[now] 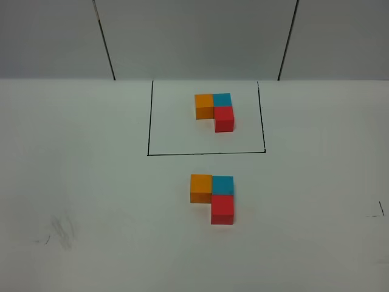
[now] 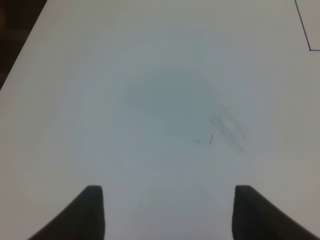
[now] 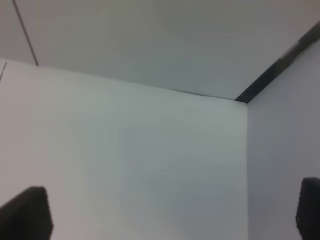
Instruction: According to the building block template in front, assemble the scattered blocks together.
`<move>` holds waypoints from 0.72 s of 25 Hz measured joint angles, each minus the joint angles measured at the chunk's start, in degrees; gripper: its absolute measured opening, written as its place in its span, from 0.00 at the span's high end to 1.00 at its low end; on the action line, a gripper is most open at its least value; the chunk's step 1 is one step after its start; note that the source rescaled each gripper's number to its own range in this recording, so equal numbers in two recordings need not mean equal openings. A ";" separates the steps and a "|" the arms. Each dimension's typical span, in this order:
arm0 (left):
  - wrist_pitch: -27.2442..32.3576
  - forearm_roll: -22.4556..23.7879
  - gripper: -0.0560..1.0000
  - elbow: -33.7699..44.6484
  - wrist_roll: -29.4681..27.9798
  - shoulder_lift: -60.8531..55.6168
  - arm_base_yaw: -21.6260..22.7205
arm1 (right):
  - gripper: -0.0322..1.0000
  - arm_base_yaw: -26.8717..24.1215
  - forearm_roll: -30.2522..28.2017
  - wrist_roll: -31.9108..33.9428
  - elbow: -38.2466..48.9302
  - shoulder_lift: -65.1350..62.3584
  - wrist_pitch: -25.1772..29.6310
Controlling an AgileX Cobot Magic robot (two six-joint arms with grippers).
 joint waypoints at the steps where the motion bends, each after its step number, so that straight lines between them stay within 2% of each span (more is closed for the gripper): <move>1: 0.00 0.00 0.73 0.00 0.00 0.00 0.00 | 0.00 -0.05 -0.55 -0.07 1.29 -2.28 0.00; 6: 0.00 0.00 0.73 0.00 0.00 0.00 0.00 | 0.04 0.89 -3.77 -0.26 10.08 -15.12 -0.15; 8: 0.00 0.00 0.73 0.00 0.00 0.00 0.00 | 0.06 2.24 -5.89 -0.26 14.10 -21.84 -1.81; 14: 0.00 0.00 0.73 0.00 0.00 0.00 0.00 | 0.10 11.55 -8.30 0.56 28.41 -43.23 -11.02; 18: 0.00 0.00 0.73 0.00 0.00 0.00 0.00 | 0.10 15.75 -9.83 4.00 38.55 -54.54 -12.92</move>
